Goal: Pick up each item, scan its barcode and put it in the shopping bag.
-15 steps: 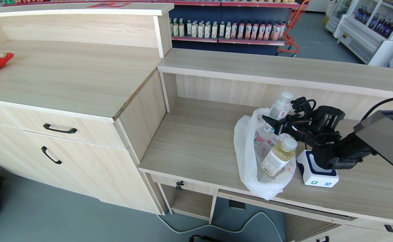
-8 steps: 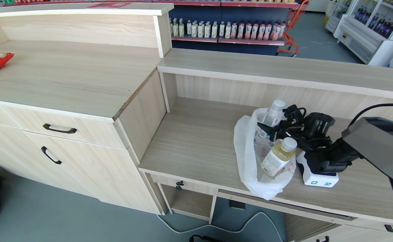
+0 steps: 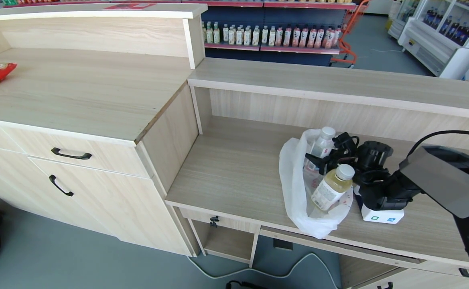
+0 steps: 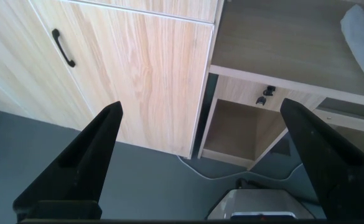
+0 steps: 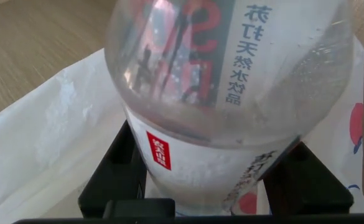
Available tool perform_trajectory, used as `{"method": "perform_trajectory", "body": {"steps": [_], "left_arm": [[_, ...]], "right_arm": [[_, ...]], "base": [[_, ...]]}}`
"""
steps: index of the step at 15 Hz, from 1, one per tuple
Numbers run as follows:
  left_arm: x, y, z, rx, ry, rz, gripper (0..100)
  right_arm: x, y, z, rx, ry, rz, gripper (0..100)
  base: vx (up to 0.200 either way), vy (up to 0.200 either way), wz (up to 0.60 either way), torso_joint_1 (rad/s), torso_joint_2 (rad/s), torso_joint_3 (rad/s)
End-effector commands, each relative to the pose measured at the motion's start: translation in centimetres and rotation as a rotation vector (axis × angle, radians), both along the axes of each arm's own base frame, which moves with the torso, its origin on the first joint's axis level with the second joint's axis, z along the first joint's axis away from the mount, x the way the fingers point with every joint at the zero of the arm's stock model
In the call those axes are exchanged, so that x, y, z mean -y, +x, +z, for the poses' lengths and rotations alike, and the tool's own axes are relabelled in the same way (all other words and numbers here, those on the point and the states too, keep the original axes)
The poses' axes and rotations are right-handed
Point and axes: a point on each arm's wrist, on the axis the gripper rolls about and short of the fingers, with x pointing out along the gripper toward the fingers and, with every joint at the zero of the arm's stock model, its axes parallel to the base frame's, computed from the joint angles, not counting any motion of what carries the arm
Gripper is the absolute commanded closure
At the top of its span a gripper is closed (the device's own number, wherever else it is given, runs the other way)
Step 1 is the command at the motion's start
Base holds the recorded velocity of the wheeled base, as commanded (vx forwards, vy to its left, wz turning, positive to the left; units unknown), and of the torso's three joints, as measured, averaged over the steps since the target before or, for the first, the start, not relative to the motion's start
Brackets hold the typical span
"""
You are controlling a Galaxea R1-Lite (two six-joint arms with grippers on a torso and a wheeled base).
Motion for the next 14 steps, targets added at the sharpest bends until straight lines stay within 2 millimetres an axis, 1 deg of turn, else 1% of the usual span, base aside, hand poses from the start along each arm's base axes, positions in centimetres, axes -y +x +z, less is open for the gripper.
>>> {"method": "perform_trajectory", "body": {"steps": [1,5,8,9,12,14], "left_arm": [[0.0,0.0,0.0,0.000,0.000,0.000,0],[0.0,0.0,0.0,0.000,0.000,0.000,0],[0.0,0.0,0.0,0.000,0.000,0.000,0],[0.0,0.0,0.0,0.000,0.000,0.000,0],[0.0,0.0,0.0,0.000,0.000,0.000,0],[0.0,0.0,0.0,0.000,0.000,0.000,0]], "right_arm": [[0.0,0.1,-0.9,-0.015,-0.005,0.001,100],[-0.1,0.1,-1.5,-0.016,-0.027,0.004,100],[-0.1,0.1,-1.3,-0.016,-0.027,0.002,100],[-0.1,0.1,-1.0,-0.013,-0.025,0.002,0],[-0.2,-0.1,1.0,0.013,-0.005,0.005,0],[-0.5,-0.9,5.1,0.073,0.012,0.014,0]], "base": [[0.000,0.000,0.00,0.000,0.00,0.000],[0.000,0.000,0.00,0.000,0.00,0.000],[0.000,0.000,0.00,0.000,0.00,0.000],[0.000,0.000,0.00,0.000,0.00,0.000],[0.000,0.000,0.00,0.000,0.00,0.000],[0.000,0.000,0.00,0.000,0.00,0.000]]}}
